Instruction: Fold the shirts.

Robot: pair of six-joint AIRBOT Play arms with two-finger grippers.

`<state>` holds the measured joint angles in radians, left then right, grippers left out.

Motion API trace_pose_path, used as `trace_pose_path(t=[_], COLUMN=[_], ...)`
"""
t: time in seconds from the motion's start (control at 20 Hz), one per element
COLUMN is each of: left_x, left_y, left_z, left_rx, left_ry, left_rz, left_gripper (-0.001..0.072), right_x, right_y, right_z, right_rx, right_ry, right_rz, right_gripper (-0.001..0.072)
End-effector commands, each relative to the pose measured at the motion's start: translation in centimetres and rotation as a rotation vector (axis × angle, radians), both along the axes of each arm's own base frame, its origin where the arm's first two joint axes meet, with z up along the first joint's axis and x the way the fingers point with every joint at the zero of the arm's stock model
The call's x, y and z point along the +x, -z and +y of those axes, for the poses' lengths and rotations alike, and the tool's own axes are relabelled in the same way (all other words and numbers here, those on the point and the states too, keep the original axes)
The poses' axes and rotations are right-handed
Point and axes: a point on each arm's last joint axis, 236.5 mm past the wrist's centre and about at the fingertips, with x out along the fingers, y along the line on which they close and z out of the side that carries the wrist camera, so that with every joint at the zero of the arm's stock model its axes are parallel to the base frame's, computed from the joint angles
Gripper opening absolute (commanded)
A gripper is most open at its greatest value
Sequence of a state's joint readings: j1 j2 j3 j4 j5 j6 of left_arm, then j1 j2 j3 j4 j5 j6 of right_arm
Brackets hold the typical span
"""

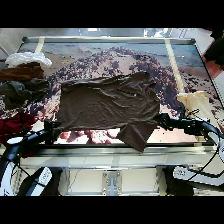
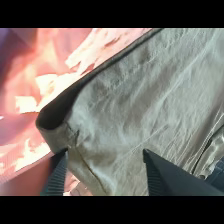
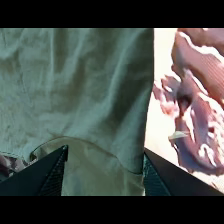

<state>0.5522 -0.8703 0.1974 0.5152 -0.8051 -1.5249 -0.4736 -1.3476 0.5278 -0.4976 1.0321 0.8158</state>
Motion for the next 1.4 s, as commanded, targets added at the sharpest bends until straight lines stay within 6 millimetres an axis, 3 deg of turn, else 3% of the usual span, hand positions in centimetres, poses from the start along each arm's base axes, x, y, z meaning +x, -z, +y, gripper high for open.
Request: trace_pose_path(t=[0.0, 0.25, 0.45, 0.7, 1.0, 1.05, 1.15, 1.2, 1.35], left_x=[-0.7, -0.8, -2.1, 0.2, 1.0, 1.1, 1.5, 1.8, 2.7], left_y=[0.5, 0.4, 1.5, 0.8, 3.0, 3.2, 2.8, 2.5, 1.6], left_z=[-0.2, -0.3, 0.5, 2.2, -0.6, -0.6, -0.3, -0.1, 0.4], left_rx=[0.02, 0.025, 0.076, 0.074, 0.031, 0.022, 0.063, 0.082, 0.101], left_ry=[0.036, 0.052, 0.082, -0.05, 0.009, 0.002, 0.039, 0.054, 0.056], left_rz=[0.024, 0.025, 0.073, 0.014, 0.04, 0.045, 0.012, -0.007, -0.037], left_gripper=[0.0463, 0.0463, 0.0464, 0.0462, 0.0458, 0.0356, 0.006, 0.0013, 0.0013], right_x=[0.0, -0.1, -0.1, -0.1, 0.3, 0.5, 0.8, 0.8, 0.8], right_y=[-0.1, -0.2, -0.2, -0.2, -0.5, -0.7, -0.9, -0.9, -0.9], right_z=[0.1, 0.3, 0.3, 0.3, 0.4, 0.4, 0.4, 0.4, 0.4], right_rx=[0.007, 0.013, 0.014, 0.014, 0.029, 0.037, 0.046, 0.046, 0.045], right_ry=[-0.002, -0.008, -0.008, -0.007, 0.009, 0.019, 0.031, 0.032, 0.032], right_rz=[0.0, 0.001, 0.001, 0.0, -0.006, -0.01, -0.016, -0.016, -0.016], right_gripper=[0.0511, 0.0512, 0.0512, 0.0512, 0.0512, 0.0512, 0.0511, 0.0511, 0.0512])
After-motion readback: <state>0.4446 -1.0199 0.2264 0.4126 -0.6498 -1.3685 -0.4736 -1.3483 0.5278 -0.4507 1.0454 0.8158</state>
